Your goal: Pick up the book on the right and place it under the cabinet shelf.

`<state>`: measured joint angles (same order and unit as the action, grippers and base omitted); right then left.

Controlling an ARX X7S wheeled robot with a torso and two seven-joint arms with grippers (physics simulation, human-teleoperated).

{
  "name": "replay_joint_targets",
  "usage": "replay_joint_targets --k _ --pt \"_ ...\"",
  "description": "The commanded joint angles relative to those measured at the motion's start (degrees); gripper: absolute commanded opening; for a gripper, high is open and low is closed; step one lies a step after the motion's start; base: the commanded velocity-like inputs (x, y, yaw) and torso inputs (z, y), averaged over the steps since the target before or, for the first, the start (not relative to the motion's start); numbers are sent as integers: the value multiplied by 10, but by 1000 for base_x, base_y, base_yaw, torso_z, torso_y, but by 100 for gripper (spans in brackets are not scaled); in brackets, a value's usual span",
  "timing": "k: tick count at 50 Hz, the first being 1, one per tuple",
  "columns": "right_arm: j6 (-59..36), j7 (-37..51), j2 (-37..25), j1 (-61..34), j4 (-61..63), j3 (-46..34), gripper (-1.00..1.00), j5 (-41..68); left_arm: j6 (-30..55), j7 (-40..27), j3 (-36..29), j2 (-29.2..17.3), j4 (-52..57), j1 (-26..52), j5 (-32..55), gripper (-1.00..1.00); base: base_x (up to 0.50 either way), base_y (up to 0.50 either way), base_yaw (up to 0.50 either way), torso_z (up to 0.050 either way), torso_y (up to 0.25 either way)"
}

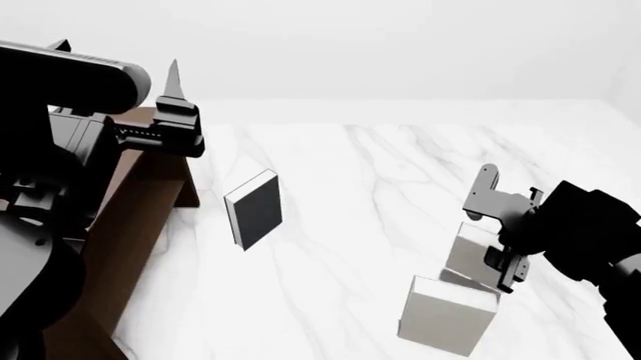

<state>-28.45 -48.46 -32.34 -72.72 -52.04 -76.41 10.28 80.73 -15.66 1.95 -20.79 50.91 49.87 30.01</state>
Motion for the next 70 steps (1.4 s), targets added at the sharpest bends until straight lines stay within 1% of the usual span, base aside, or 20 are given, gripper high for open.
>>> replay_joint_targets --k 1,6,13,17,21,29,33,40,44,51,58,63,70 --pt "3 2 -3 6 6 4 -100 -6 0 -4 2 -2 2 -2 5 100 0 0 0 0 0" --pt "11 0 2 5 -5 4 -100 -8 -1 -4 6 -4 3 -5 8 100 0 0 0 0 0" --pt "5 1 -2 -3 11 1 -100 -14 -1 -4 17 -5 10 -12 14 100 0 0 0 0 0" --pt "33 19 6 -11 -14 -1 -100 -26 -1 -4 26 -7 15 -17 18 100 0 0 0 0 0" --pt "71 44 18 -27 -46 4 -100 -37 4 -4 34 -8 21 -18 23 100 0 0 0 0 0" --pt "90 58 22 -69 -48 7 -100 -50 15 -8 41 -8 28 -8 33 100 0 0 0 0 0" --pt "112 59 32 -95 -70 7 -100 -58 16 -8 47 -8 33 -10 38 100 0 0 0 0 0" --pt "98 60 28 -142 -32 21 -100 -55 35 -11 57 -10 39 7 51 100 0 0 0 0 0" --pt "69 66 18 -166 14 32 -100 -51 50 -15 57 -10 37 35 59 100 0 0 1 0 3" --pt "5 76 -14 -201 129 58 -100 -38 85 -25 53 -9 26 107 81 100 0 0 0 0 1" --pt "-57 89 -39 -224 212 90 -100 -17 84 -48 53 -16 18 124 113 100 0 0 0 0 1" --pt "-112 106 -52 -227 270 136 -100 24 78 -59 48 -17 14 124 121 100 0 0 0 0 0" --pt "-201 150 -66 -201 364 236 -100 127 67 -70 36 -22 8 128 126 100 0 0 0 0 1"
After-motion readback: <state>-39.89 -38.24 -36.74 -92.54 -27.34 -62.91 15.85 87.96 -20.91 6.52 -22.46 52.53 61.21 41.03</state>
